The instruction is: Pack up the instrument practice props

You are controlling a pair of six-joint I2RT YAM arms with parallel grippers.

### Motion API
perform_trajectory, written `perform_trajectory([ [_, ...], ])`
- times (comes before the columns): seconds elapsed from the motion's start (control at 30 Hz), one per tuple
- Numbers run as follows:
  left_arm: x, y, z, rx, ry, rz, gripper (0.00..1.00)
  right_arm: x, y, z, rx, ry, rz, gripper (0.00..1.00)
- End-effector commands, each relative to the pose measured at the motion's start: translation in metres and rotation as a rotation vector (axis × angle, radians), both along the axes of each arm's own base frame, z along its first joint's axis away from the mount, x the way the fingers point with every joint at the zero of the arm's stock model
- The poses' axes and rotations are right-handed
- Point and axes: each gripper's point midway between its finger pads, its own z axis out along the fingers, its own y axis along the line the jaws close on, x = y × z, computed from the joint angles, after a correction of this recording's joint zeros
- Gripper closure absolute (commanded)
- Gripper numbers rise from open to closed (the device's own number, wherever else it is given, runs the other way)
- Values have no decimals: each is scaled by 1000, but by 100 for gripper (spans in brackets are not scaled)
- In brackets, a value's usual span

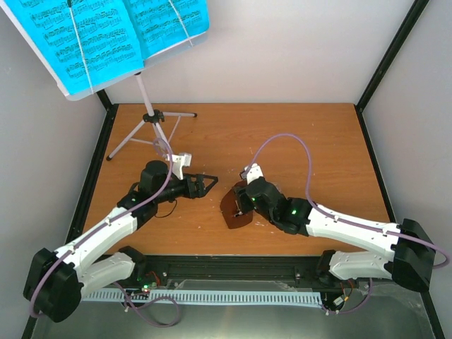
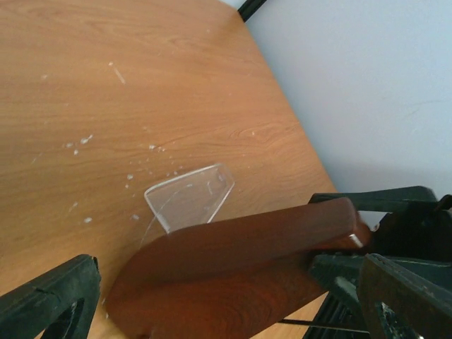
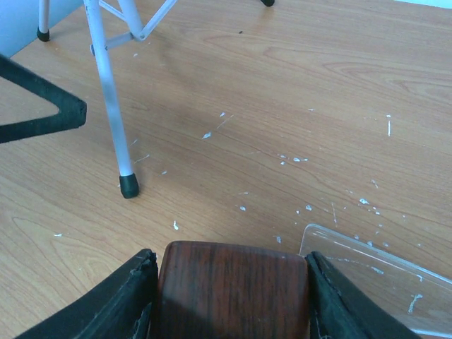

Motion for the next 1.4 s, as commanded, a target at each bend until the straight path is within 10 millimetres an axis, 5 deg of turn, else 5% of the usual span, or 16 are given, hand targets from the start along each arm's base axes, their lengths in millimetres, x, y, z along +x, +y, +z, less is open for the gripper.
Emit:
perform_trajectory([
  [0.0,-3,9,-4,-2,57,48,1,2,0,17,4,-36,-17,50],
  [0.13,-5,14,-3,2,39,69,1,-4,-5,42,60,-62,2,26],
  [0.43,-14,18,-16,12,72,64,0,-6,-40,71,141,-57,-94,6],
  [0.53,-18,11,-30,24,130,17,1,4,-58,54,194,28,-135,4],
  [0.63,-22,4,-42,25,182,-30,1,11,-77,16,277,165,-172,8],
  [0.9,-34,-7,-85,44,316,-115,19,-8,-77,-67,345,420,-147,25],
  [1.1,-31,-10,-106,76,359,-132,29,-15,-66,-97,313,490,-87,40],
  [1.37,-26,-17,-118,75,379,-148,39,-15,-53,-111,297,510,-24,51],
])
